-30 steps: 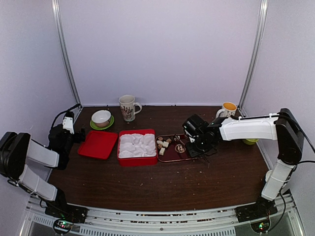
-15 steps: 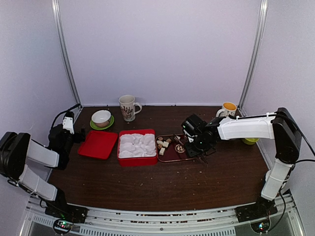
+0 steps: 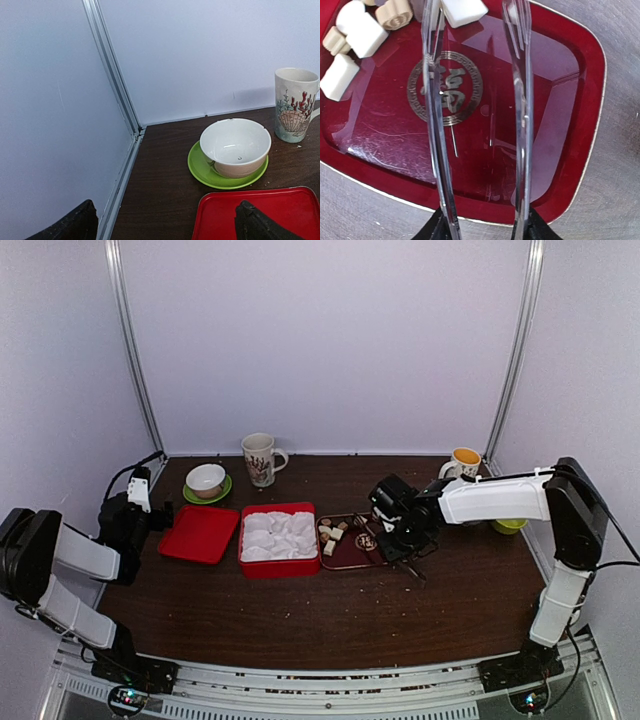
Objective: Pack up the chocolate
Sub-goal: Adjust the fake chocolate on the plate.
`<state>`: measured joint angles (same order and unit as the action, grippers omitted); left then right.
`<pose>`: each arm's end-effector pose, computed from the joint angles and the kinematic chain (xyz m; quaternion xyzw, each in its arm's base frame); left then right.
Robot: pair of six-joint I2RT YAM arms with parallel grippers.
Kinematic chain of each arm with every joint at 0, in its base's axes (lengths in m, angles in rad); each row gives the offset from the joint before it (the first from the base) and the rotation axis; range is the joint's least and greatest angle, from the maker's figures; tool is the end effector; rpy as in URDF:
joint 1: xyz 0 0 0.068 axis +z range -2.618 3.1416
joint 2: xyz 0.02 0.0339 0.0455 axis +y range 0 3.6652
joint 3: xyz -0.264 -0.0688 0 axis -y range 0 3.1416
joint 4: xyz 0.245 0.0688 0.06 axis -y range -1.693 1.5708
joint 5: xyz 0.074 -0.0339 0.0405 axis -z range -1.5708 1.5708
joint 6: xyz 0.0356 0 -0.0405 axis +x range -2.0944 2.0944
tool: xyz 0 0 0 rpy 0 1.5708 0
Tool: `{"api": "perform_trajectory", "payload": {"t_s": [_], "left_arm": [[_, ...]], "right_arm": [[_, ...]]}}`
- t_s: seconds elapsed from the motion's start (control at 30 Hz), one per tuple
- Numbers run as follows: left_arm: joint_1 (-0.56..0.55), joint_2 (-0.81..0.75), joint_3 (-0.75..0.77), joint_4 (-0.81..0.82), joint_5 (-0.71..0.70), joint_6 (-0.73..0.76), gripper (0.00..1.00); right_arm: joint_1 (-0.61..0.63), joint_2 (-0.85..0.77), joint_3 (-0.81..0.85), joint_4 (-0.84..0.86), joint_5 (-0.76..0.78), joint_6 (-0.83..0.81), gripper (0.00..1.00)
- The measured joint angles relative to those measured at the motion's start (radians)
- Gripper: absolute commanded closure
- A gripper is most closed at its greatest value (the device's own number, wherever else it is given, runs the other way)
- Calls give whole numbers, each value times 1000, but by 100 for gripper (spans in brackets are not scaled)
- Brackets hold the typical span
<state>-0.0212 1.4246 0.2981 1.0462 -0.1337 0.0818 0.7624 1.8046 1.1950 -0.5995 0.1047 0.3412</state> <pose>0.2500 -0.0006 0.1705 -0.0075 0.7346 0.0696 0.6748 0.2594 0.2426 0.1769 -0.1962 0.9626 0.0503 0.1799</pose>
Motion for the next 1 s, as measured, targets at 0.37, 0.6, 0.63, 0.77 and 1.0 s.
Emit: {"api": "perform_trajectory", "payload": {"t_s": [0.37, 0.6, 0.63, 0.77, 1.0], "left_arm": [[0, 0, 0, 0, 0, 0, 2], [0, 0, 0, 0, 0, 0, 2], [0, 0, 0, 0, 0, 0, 2], [0, 0, 0, 0, 0, 0, 2], [0, 0, 0, 0, 0, 0, 2]], "right_arm": [[-29, -80, -80, -3, 11, 0, 59], [-29, -106, -97, -2, 11, -2, 59], [-29, -108, -97, -2, 11, -2, 59], [-29, -126, -101, -1, 3, -8, 61], [-29, -203, -155, -9, -20, -31, 61]]}}
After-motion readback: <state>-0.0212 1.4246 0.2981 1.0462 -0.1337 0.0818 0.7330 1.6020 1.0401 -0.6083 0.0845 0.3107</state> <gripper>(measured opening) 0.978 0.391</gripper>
